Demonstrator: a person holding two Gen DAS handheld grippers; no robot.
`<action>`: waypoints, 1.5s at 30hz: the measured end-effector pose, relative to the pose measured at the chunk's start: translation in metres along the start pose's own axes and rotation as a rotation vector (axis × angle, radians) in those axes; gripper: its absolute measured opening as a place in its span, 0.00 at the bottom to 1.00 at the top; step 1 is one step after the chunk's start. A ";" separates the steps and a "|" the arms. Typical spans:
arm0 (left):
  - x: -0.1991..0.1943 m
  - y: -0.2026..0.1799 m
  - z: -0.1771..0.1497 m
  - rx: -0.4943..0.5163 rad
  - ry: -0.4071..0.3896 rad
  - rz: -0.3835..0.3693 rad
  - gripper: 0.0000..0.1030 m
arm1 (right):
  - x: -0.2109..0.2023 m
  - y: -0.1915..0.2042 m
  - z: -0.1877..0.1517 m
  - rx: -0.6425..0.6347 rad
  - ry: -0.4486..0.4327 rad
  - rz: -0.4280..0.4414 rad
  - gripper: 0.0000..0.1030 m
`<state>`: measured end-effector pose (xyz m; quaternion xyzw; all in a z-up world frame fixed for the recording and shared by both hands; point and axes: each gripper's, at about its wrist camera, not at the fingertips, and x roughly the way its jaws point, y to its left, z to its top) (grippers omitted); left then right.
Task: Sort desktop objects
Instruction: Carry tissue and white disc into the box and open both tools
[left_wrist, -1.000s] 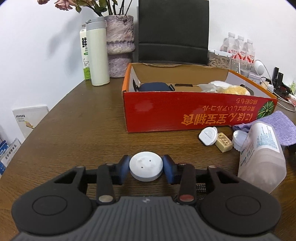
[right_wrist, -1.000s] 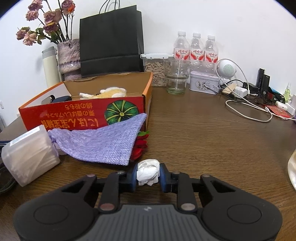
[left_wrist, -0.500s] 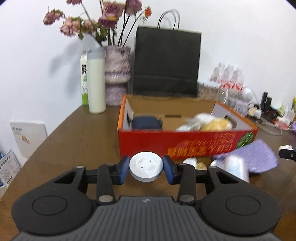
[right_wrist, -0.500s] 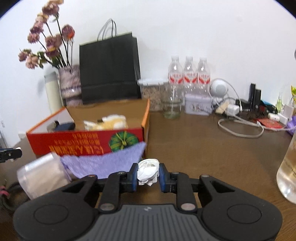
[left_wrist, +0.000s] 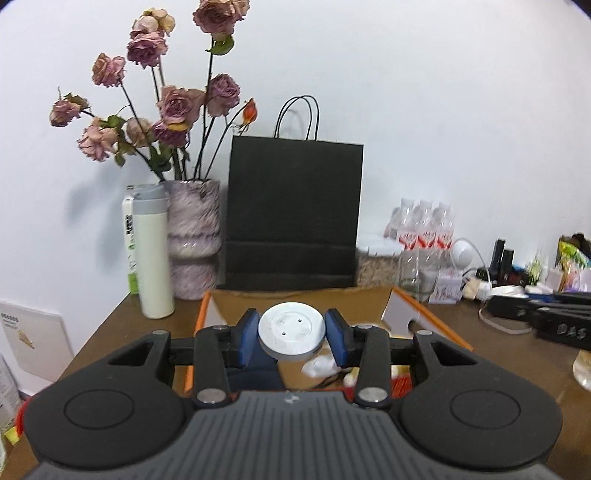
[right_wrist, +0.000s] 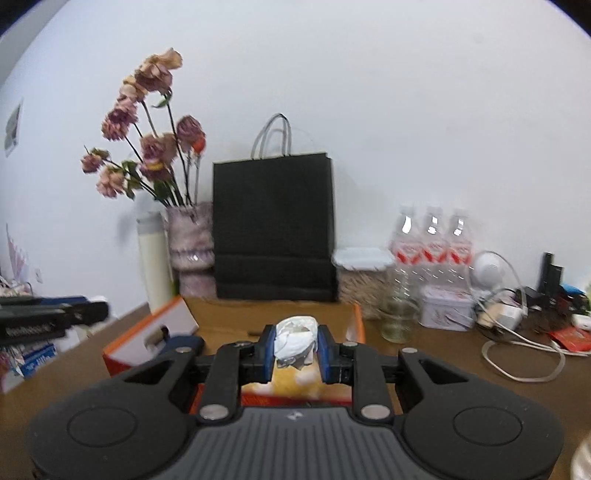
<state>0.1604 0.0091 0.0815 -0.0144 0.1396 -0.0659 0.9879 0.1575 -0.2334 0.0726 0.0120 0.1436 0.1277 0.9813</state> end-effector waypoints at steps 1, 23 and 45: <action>0.005 -0.002 0.003 -0.006 -0.006 -0.006 0.39 | 0.006 0.003 0.004 0.006 -0.003 0.012 0.21; 0.133 0.016 0.001 -0.015 0.125 0.006 0.39 | 0.154 0.002 0.000 -0.002 0.187 -0.003 0.21; 0.167 0.013 -0.027 0.016 0.272 -0.017 0.39 | 0.179 -0.009 -0.019 -0.048 0.277 -0.030 0.21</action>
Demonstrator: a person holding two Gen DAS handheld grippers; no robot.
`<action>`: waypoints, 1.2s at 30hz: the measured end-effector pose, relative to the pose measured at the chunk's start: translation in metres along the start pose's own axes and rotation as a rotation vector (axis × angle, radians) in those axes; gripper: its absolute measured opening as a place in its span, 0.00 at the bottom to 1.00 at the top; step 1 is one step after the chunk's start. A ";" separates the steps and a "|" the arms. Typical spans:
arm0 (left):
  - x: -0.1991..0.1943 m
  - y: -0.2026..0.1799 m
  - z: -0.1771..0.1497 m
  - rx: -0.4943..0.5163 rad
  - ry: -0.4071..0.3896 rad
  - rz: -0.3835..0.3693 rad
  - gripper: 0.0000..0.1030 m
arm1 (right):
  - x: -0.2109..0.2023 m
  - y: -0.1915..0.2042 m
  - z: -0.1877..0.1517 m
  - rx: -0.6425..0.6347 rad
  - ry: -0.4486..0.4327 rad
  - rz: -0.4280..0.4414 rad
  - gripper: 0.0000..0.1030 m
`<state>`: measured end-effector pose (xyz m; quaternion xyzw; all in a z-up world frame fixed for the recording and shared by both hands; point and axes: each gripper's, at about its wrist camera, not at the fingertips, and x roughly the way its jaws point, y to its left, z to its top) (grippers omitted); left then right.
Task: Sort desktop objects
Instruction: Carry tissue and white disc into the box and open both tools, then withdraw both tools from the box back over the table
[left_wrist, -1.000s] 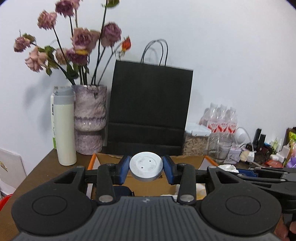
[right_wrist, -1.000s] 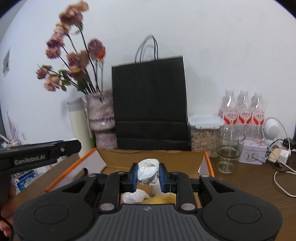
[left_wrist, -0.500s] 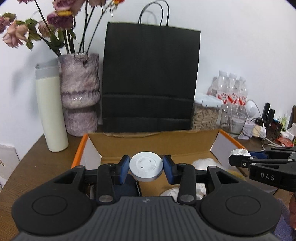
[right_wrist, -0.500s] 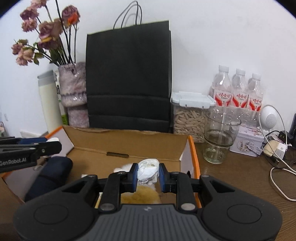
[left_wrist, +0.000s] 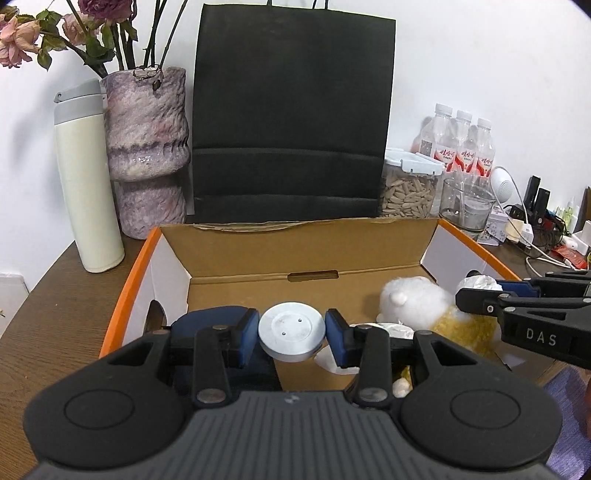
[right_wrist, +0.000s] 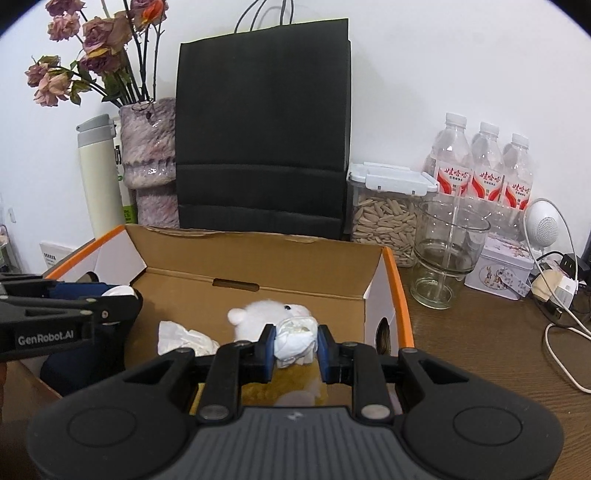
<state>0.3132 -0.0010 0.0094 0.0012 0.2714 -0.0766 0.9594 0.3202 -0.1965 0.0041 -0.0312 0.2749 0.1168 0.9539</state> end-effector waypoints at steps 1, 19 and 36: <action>0.000 0.000 0.000 0.001 -0.001 0.000 0.39 | 0.000 0.000 0.000 0.003 0.000 0.001 0.22; -0.026 -0.002 0.009 -0.015 -0.144 0.030 1.00 | -0.017 0.009 0.006 -0.018 -0.048 -0.016 0.86; -0.056 0.002 0.019 -0.029 -0.197 0.028 1.00 | -0.046 0.016 0.007 -0.026 -0.105 -0.023 0.90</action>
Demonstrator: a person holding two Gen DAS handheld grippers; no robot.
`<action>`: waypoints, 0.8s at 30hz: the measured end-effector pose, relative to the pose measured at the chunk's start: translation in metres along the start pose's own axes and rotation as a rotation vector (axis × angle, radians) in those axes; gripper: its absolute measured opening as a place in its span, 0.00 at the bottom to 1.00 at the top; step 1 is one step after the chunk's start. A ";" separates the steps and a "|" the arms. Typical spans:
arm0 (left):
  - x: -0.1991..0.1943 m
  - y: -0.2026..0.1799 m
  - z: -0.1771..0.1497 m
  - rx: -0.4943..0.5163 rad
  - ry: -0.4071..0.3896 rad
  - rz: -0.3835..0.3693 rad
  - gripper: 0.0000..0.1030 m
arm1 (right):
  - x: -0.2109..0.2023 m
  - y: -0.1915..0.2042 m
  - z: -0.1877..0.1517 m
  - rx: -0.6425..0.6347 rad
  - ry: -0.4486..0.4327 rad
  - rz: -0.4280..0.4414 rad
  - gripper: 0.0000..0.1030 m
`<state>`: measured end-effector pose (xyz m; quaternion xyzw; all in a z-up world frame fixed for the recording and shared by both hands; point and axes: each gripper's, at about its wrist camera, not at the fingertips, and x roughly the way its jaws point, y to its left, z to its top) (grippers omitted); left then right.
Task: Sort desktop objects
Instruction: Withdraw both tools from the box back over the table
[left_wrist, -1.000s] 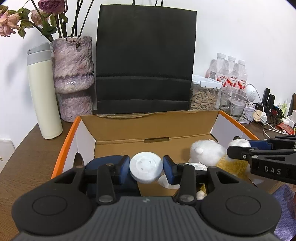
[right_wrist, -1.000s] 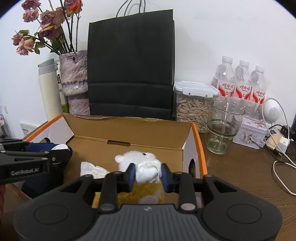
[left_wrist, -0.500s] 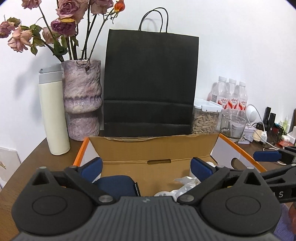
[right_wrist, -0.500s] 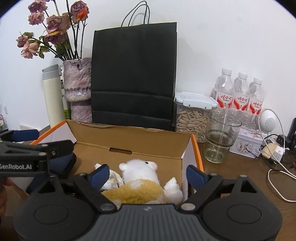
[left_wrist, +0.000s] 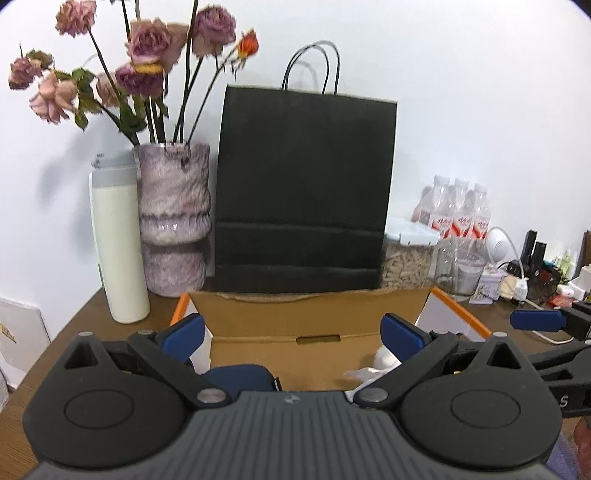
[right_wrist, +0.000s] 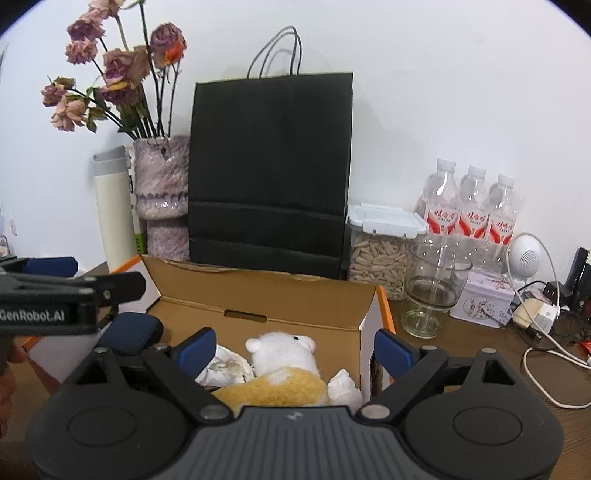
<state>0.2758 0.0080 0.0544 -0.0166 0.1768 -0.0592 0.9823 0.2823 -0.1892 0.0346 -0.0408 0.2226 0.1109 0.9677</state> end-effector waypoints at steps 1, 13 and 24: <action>-0.004 0.000 0.001 0.001 -0.006 -0.003 1.00 | -0.004 0.001 0.000 -0.003 -0.005 0.001 0.90; -0.057 -0.001 -0.008 0.017 -0.025 -0.029 1.00 | -0.057 0.010 -0.018 -0.030 -0.033 -0.001 0.90; -0.110 0.007 -0.029 0.005 -0.017 -0.024 1.00 | -0.106 0.019 -0.054 -0.033 -0.014 -0.003 0.94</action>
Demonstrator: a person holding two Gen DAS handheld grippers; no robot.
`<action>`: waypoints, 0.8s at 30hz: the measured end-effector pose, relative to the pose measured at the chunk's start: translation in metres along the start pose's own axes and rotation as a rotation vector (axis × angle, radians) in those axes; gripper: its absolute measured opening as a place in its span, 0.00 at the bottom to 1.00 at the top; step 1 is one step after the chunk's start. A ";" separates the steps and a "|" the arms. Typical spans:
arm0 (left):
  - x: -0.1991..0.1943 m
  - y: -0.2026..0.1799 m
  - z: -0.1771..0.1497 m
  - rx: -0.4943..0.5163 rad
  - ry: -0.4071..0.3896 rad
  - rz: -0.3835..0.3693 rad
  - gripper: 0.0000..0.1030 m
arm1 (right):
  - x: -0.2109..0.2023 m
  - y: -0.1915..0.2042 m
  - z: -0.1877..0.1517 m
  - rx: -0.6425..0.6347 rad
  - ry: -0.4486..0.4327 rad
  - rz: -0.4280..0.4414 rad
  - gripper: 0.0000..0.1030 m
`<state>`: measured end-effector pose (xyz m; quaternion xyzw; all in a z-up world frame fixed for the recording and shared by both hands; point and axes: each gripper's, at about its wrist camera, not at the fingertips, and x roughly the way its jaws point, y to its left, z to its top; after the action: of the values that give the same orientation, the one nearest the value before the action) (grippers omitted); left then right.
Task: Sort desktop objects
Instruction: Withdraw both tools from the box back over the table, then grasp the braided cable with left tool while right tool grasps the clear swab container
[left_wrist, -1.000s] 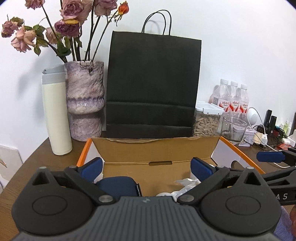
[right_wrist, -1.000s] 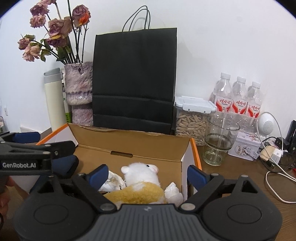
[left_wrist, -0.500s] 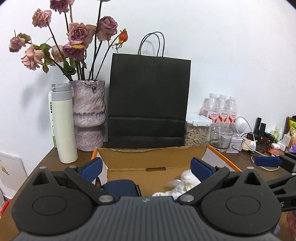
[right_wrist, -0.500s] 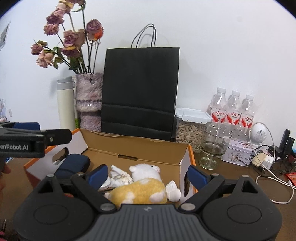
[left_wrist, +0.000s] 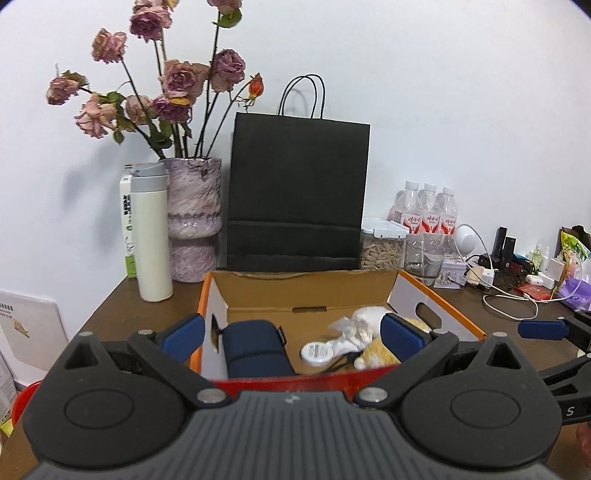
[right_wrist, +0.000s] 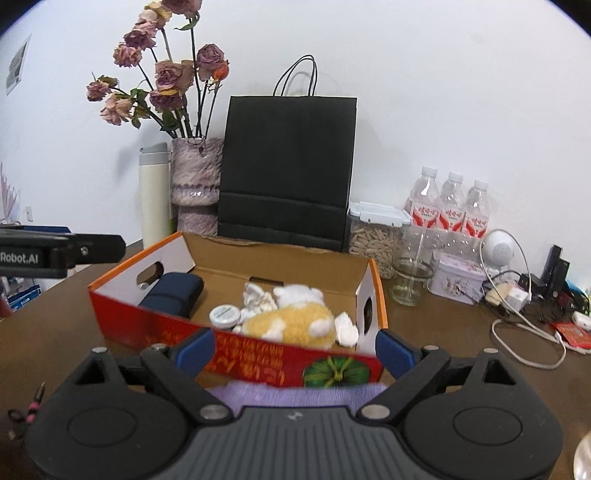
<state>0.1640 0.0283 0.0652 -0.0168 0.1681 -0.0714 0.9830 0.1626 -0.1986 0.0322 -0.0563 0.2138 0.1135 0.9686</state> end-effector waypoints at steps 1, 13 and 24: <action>-0.005 0.001 -0.002 -0.005 0.002 0.001 1.00 | -0.005 0.000 -0.003 0.003 0.002 0.002 0.95; -0.052 0.003 -0.044 -0.013 0.094 0.027 1.00 | -0.049 -0.005 -0.054 0.064 0.060 0.007 0.99; -0.058 -0.009 -0.086 0.025 0.248 0.008 1.00 | -0.058 -0.007 -0.091 0.091 0.134 0.028 0.99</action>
<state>0.0802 0.0268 0.0034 0.0053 0.2878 -0.0709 0.9550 0.0761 -0.2310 -0.0245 -0.0165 0.2837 0.1130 0.9521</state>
